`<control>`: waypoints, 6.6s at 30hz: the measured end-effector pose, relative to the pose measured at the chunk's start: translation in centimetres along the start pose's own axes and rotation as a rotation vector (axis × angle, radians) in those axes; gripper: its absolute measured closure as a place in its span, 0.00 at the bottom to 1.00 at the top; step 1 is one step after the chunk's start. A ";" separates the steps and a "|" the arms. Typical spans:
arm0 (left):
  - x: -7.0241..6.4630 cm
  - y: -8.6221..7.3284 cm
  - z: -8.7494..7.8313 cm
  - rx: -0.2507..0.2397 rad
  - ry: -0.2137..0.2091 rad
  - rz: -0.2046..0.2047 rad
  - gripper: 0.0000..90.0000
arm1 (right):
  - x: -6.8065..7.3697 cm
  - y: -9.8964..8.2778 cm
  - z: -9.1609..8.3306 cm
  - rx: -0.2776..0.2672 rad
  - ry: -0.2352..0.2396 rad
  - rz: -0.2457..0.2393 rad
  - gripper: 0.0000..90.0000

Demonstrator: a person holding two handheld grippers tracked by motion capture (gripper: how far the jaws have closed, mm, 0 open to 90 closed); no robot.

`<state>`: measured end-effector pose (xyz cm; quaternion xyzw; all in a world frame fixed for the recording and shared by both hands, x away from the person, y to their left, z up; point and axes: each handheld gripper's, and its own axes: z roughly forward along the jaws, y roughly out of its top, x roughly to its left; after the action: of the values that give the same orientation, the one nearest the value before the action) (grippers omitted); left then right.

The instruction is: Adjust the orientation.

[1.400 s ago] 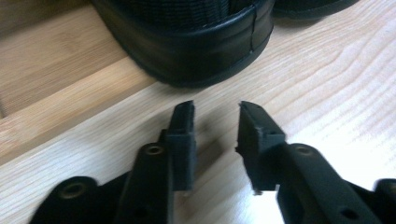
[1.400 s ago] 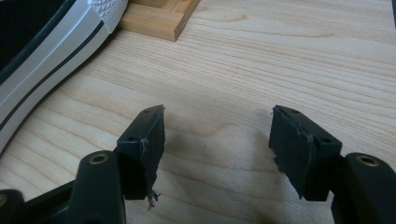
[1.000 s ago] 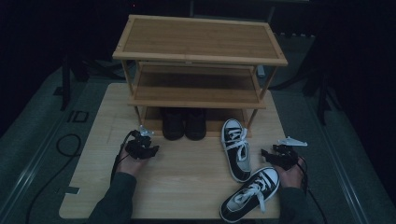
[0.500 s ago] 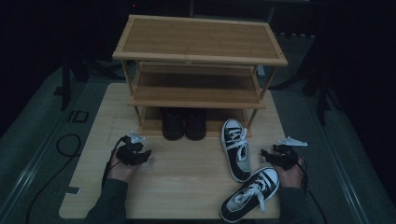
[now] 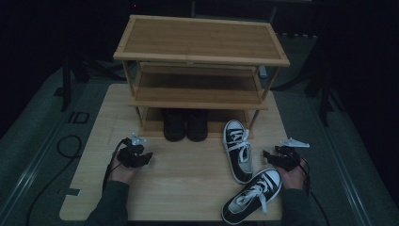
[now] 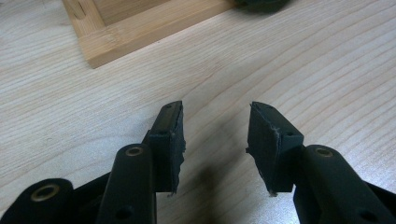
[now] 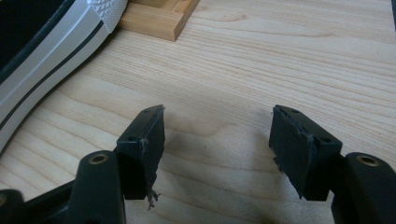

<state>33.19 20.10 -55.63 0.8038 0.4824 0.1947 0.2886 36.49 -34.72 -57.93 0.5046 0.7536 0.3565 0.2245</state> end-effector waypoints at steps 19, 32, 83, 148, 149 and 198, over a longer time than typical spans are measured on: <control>-0.4 -0.1 0.4 0.019 -0.008 0.009 0.62 | -0.1 1.8 -0.7 0.154 0.049 -0.021 0.47; -0.5 -0.2 0.4 0.024 -0.014 0.013 0.62 | 2.4 4.3 -3.7 0.139 0.094 -0.071 0.56; -0.2 -0.3 0.5 0.017 -0.036 0.005 0.62 | 11.5 7.9 -1.4 0.193 0.175 -0.155 0.98; -0.3 -0.3 0.5 0.014 -0.040 0.007 0.62 | 13.5 6.5 -4.2 0.273 0.304 -0.209 0.85; -0.3 -0.3 0.5 0.014 -0.039 0.007 0.62 | 13.4 6.4 -4.4 0.267 0.309 -0.206 0.84; -0.3 -0.4 0.6 0.008 -0.046 0.010 0.61 | 10.3 5.1 -7.3 0.320 0.289 -0.266 0.90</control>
<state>33.12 19.77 -56.31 0.8115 0.4726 0.1756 0.2954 30.45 -26.30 -49.16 0.3740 0.8845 0.2683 0.0764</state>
